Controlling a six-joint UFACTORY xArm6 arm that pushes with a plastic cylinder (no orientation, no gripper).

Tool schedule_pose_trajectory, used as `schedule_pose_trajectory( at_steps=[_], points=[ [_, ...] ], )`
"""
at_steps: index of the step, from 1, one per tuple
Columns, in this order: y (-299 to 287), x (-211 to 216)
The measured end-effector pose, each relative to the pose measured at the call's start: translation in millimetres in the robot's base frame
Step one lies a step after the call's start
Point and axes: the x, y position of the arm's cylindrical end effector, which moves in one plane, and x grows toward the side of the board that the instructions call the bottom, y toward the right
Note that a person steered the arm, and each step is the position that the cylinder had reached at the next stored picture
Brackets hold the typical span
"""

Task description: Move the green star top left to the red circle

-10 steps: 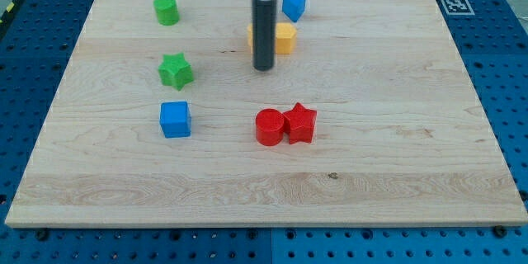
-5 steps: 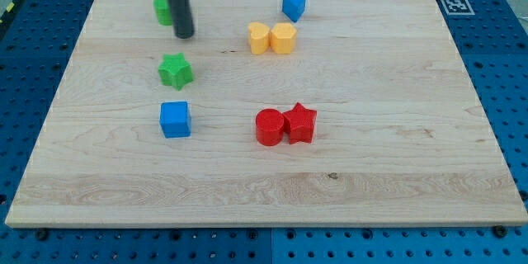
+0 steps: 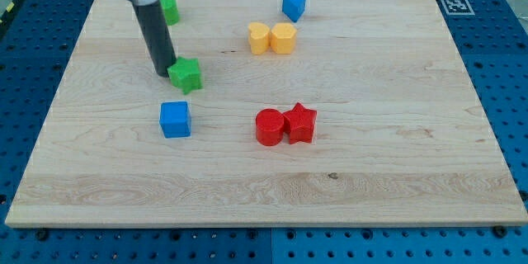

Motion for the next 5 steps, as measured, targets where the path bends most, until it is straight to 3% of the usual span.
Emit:
schedule_pose_trajectory(
  at_steps=[3, 5],
  points=[
    [60.6, 28.3],
    [71.8, -2.2]
  ],
)
